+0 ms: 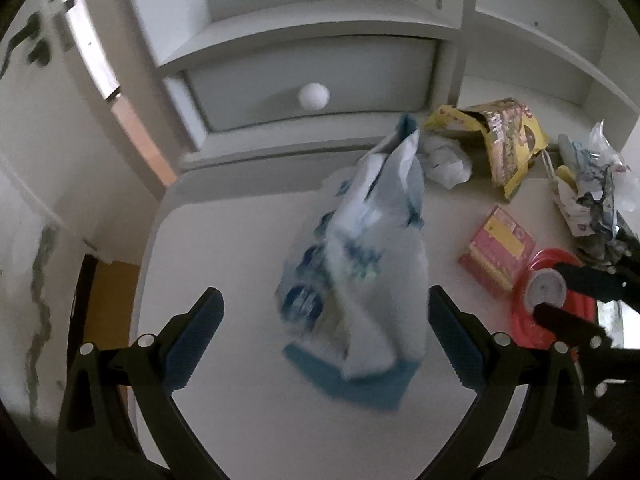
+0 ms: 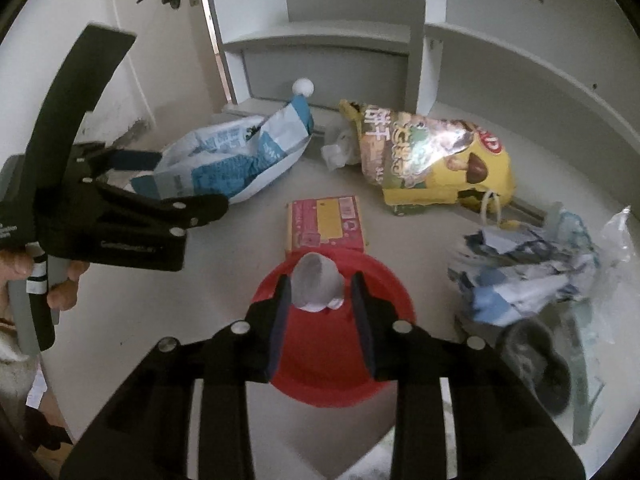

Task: Collect trash
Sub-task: 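Grasp the blue-white snack bag with left tool while right tool grasps white cap, then carry the snack bag and white cap over the floor bin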

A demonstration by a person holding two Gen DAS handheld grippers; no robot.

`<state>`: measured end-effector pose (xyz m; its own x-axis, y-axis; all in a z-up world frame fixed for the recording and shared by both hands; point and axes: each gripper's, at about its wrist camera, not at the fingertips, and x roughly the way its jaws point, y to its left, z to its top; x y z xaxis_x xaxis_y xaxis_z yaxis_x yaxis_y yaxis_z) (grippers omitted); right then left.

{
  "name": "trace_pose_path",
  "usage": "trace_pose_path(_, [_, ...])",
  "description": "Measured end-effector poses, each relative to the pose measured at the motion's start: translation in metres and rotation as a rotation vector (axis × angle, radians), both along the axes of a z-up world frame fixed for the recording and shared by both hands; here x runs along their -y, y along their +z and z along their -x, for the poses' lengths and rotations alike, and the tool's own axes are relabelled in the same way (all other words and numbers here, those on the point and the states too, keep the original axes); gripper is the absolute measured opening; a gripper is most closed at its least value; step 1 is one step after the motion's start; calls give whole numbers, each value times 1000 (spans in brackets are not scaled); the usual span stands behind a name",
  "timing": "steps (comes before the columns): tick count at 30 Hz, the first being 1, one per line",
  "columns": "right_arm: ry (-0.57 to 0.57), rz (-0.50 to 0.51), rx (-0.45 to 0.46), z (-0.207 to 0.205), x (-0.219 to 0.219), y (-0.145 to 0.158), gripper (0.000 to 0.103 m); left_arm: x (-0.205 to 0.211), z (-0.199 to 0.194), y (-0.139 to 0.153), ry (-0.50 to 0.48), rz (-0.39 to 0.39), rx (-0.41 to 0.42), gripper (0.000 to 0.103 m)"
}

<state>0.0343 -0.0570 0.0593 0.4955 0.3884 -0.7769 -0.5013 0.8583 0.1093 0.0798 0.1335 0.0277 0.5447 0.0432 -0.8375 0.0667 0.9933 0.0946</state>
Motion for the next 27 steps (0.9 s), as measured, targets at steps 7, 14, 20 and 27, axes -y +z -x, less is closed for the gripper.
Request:
trace_pose_path(7, [7,10,15,0,-3,-6,26,5,-7,-5,-81,61,16,47])
trace_pose_path(14, [-51,-85,75,7,17,20,21,-3,22,26,-53,96,124,39])
trace_pose_path(20, [-97,-166,65,18,49,29,21,9,41,56,-50,100,157,38])
trace_pose_path(27, [-357,-240,272,123,216,114,21,135,98,131,-327,166,269,38])
